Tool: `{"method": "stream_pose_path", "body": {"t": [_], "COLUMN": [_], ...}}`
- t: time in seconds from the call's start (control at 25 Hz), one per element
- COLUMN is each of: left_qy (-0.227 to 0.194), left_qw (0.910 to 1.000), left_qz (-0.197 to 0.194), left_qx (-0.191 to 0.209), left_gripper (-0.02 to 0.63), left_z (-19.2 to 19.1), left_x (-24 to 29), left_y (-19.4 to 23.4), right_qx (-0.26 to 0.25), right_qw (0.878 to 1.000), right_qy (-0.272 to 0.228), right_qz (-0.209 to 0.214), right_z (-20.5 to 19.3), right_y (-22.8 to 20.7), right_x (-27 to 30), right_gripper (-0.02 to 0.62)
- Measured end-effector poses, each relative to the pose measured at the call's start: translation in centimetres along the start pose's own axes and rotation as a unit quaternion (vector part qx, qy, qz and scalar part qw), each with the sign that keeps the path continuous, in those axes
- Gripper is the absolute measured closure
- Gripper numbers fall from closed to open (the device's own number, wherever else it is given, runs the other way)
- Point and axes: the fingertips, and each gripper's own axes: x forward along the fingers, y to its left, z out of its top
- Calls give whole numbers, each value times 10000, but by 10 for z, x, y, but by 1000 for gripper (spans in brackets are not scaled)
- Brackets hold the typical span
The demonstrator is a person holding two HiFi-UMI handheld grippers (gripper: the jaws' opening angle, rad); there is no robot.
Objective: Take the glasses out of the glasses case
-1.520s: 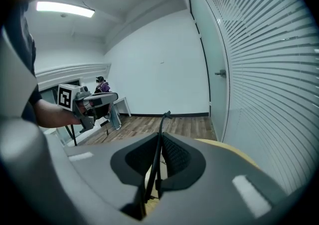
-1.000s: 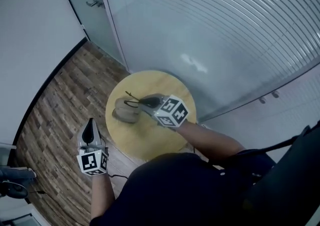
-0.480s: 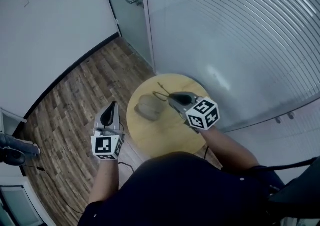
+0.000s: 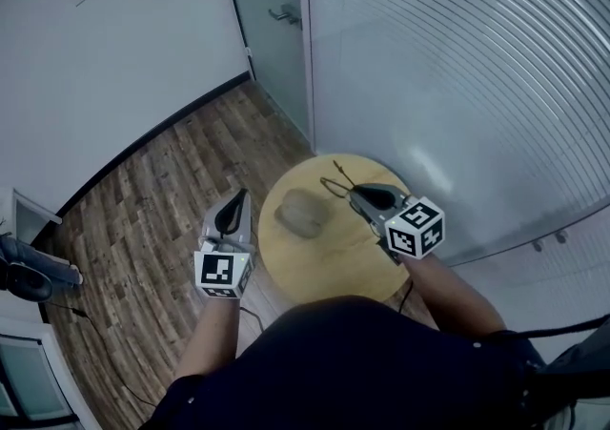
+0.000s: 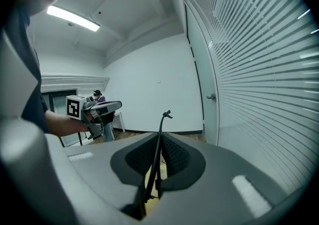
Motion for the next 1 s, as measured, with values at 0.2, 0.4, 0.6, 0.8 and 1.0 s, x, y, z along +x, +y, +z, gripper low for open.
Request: {"method": "stream_pose_path", "body": {"t": [0.2, 0.4, 0.6, 0.8, 1.0], "left_qy": [26, 0, -2, 18, 115], "left_qw": [10000, 10000, 10000, 10000, 9999], "left_qz": [-23, -65, -88, -73, -116], "left_qx": [17, 65, 34, 27, -45], "left_gripper": [600, 600, 600, 600, 600], "left_z": [-5, -4, -5, -5, -11], "left_x": [-7, -7, -9, -10, -13], "left_y": [0, -2, -4, -3, -7], "right_qx": [-43, -33, -58, -47, -62], "right_qw": [9999, 9998, 9998, 9997, 9996], "right_qy": [-87, -144, -166, -179, -209], "right_qz": [-74, -102, -128, -140, -152], "right_z": [0, 1, 3, 5, 6], "right_y": [3, 2, 3, 2, 1], "right_x": [-1, 0, -1, -2, -3], "right_gripper": [565, 565, 565, 565, 565]}}
